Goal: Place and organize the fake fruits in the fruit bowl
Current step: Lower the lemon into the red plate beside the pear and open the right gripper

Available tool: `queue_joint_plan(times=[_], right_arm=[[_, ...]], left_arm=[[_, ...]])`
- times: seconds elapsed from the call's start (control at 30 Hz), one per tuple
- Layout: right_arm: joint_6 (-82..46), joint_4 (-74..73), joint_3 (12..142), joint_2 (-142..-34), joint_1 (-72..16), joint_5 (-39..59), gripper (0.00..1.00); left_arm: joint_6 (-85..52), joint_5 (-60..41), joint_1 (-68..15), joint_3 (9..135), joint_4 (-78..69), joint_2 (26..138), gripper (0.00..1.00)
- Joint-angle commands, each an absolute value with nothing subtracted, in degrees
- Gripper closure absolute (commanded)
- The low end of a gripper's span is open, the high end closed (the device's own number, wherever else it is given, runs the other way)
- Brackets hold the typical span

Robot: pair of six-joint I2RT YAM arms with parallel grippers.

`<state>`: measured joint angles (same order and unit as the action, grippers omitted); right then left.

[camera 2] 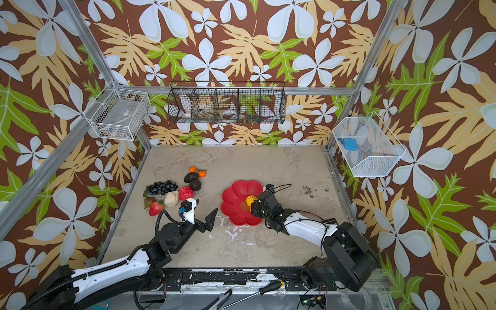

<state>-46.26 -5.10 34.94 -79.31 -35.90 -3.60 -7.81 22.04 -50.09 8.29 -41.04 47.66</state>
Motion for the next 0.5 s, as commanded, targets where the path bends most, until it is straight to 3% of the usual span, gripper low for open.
queue_joint_plan(times=[0.0, 0.47], right_arm=[[-46.54, -5.02, 35.79, -79.80, -35.90, -6.10, 0.45], [-45.79, -4.93, 38.84, -84.17, -35.84, -9.66, 0.46]], left_arm=[[-7.73, 22.64, -50.10, 8.35, -43.42, 47.55, 0.01], [-7.38, 23.03, -50.10, 8.00, -43.15, 46.41, 0.01]])
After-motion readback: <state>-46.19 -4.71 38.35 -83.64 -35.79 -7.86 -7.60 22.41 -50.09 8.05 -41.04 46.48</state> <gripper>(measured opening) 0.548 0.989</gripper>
